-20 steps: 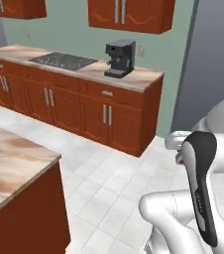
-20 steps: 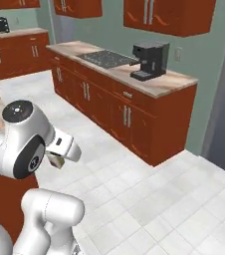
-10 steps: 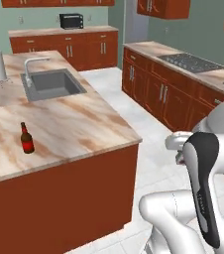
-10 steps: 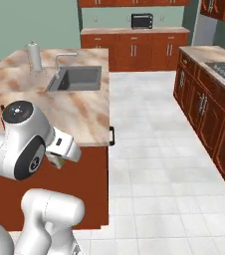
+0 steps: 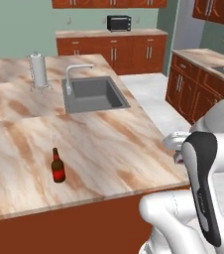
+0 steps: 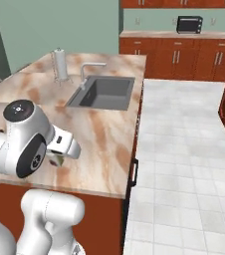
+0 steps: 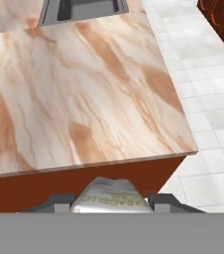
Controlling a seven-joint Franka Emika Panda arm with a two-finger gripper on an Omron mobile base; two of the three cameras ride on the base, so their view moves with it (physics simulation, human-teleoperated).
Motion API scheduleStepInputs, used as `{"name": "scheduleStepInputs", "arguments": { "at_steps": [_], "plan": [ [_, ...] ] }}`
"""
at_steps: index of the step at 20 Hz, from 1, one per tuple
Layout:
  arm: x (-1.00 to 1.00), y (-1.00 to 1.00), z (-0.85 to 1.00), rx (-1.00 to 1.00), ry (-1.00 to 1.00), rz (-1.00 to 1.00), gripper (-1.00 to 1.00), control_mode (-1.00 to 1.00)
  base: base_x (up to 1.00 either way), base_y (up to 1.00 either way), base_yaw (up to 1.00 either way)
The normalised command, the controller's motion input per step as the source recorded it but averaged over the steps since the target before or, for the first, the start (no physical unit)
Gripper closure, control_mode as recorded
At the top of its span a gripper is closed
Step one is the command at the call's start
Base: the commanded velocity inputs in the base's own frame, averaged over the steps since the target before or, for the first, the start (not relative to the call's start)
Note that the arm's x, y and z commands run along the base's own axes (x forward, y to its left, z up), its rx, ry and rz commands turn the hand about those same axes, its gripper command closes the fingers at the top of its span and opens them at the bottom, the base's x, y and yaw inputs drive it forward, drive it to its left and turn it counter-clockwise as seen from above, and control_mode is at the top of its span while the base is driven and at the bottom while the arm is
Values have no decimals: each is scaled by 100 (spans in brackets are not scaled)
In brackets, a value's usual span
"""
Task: Move the drinks to the dining counter.
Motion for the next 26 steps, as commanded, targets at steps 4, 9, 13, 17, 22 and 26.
{"name": "scheduleStepInputs", "arguments": {
  "at_steps": [4, 9, 13, 17, 22, 26],
  "plan": [
    [0, 0, 0, 0, 0, 0, 100, 100, 100, 19, 23],
    [0, 0, 0, 0, 0, 0, 100, 100, 100, 19, 26],
    [0, 0, 0, 0, 0, 0, 100, 100, 100, 6, 33],
    [0, 0, 0, 0, 0, 0, 100, 100, 99, 3, 34],
    [80, 18, -46, 5, 21, 22, 100, -100, 0, 0, 0],
    [34, 13, -12, 0, 13, 1, 100, -100, 0, 0, 0]
  ]
}}
